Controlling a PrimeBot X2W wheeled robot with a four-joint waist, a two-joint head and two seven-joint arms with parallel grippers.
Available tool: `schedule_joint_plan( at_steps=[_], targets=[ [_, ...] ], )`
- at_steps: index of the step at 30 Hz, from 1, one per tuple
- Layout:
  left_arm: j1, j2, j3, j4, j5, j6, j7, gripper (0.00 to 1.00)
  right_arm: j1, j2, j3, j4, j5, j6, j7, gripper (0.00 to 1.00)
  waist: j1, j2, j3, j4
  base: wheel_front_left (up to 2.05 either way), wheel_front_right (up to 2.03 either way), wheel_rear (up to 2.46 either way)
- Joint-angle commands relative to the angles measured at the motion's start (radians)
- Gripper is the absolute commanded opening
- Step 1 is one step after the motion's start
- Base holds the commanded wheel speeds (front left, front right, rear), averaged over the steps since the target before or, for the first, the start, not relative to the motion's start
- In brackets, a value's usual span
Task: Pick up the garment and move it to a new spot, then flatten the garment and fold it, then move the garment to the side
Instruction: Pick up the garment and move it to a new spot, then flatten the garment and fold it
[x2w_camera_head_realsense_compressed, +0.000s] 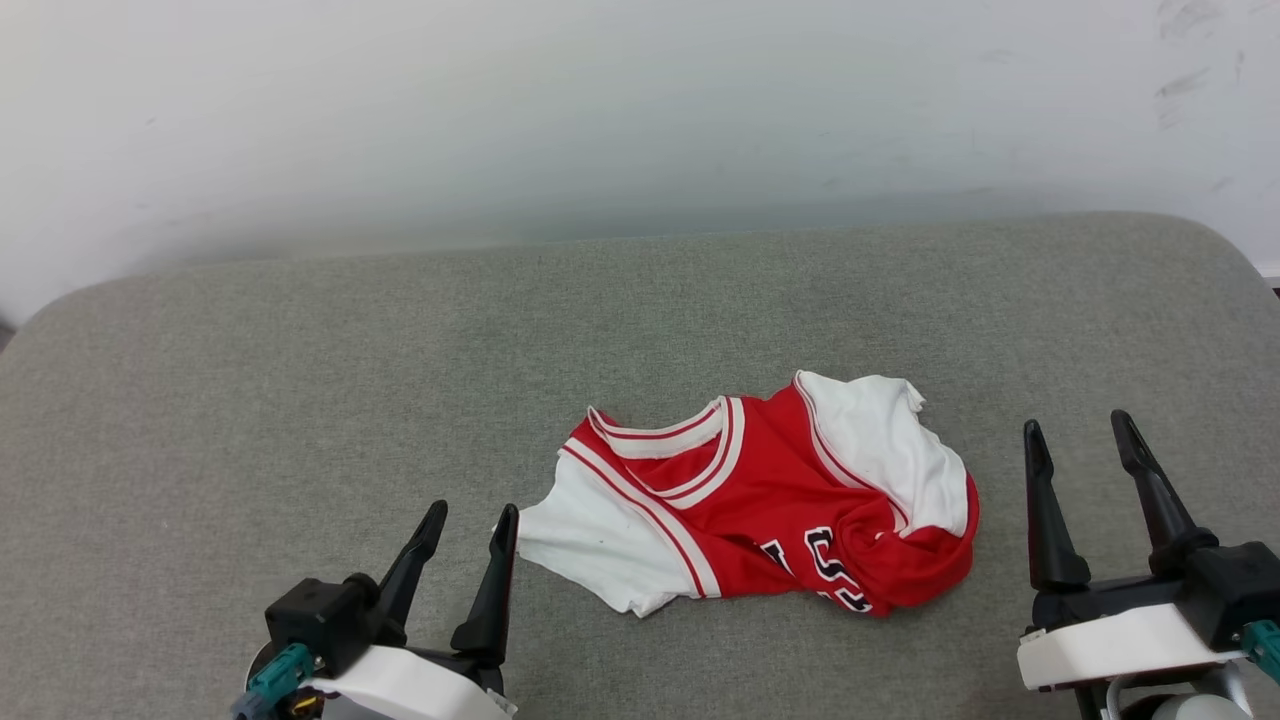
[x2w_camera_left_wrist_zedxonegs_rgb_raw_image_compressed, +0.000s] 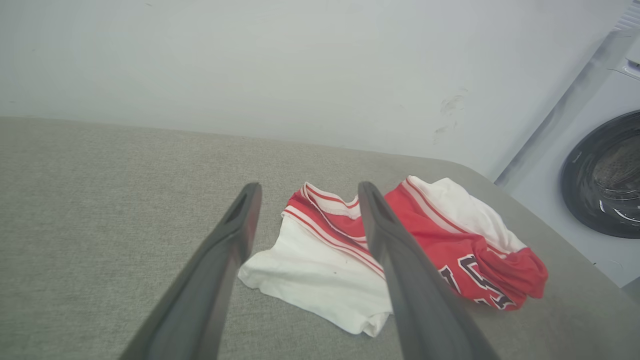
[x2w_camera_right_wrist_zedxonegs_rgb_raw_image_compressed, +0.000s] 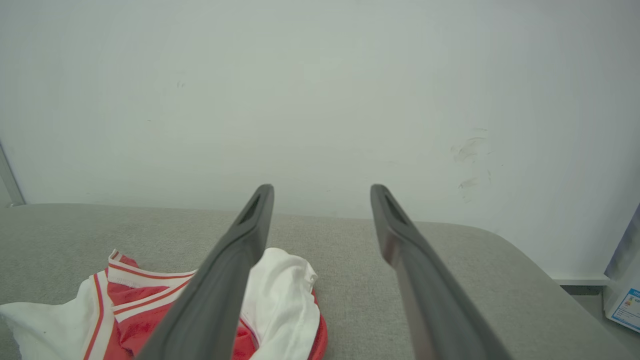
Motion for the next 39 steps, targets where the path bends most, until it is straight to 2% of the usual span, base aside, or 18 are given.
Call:
schedule_joint_plan(
  at_steps=[1, 4, 10, 16, 21, 24, 27, 31, 35, 39],
  targets=[
    [0.009, -0.012, 0.011, 0.003, 0.018, -0.008, -0.002, 1.0, 0.011, 0.001, 0.003, 0.003, 0.008, 0.0, -0.002, 1.0, 0.0001, 0.0, -0.001, -0.001, 0.0, 0.0, 0.0],
    [0.01, -0.043, 0.025, 0.009, 0.045, -0.024, -0.002, 1.0, 0.011, 0.001, 0.015, 0.006, 0.013, 0.0, -0.002, 1.0, 0.0001, 0.0, -0.002, -0.005, 0.0, 0.0, 0.0],
    [0.024, -0.066, 0.066, 0.019, 0.087, -0.054, -0.002, 1.0, 0.007, 0.001, 0.026, 0.006, 0.013, 0.0, -0.002, 1.0, 0.0001, 0.0, -0.005, -0.012, 0.0, 0.0, 0.0],
    [0.026, -0.067, 0.056, 0.046, 0.11, -0.068, 0.014, 1.0, 0.006, 0.001, 0.035, 0.001, 0.013, 0.0, -0.002, 1.0, 0.0001, 0.0, 0.005, -0.021, 0.0, 0.0, 0.0],
    [-0.03, -0.065, 0.041, 0.046, 0.093, -0.038, 0.132, 1.0, -0.005, 0.001, 0.043, -0.014, 0.003, 0.0, -0.002, 1.0, 0.0001, 0.0, 0.042, -0.033, 0.0, 0.0, 0.0],
    [-0.071, -0.055, 0.025, 0.052, 0.076, -0.01, 0.286, 1.0, -0.013, 0.001, 0.041, -0.021, 0.002, 0.0, -0.002, 1.0, 0.0001, 0.0, 0.072, -0.044, 0.0, 0.0, 0.0],
    [-0.115, -0.045, 0.024, 0.065, 0.062, 0.037, 0.425, 1.0, -0.022, 0.001, 0.043, -0.025, 0.002, 0.0, -0.002, 1.0, 0.0001, 0.0, 0.105, -0.052, 0.0, 0.0, 0.0],
    [-0.187, -0.015, 0.001, 0.1, 0.093, 0.096, 0.589, 1.0, -0.04, 0.001, 0.058, -0.031, 0.0, 0.0, -0.002, 1.0, 0.0001, 0.0, 0.155, -0.071, 0.0, 0.0, 0.0],
    [-0.216, 0.003, -0.01, 0.142, 0.124, 0.122, 0.633, 1.0, -0.054, 0.002, 0.064, -0.034, 0.001, 0.0, -0.002, 1.0, 0.0001, 0.0, 0.187, -0.082, 0.0, 0.0, 0.0],
    [-0.232, 0.006, -0.024, 0.185, 0.129, 0.122, 0.656, 1.0, -0.061, 0.001, 0.063, -0.035, 0.002, 0.0, -0.002, 1.0, 0.0001, 0.0, 0.211, -0.09, 0.0, 0.0, 0.0]
  ],
)
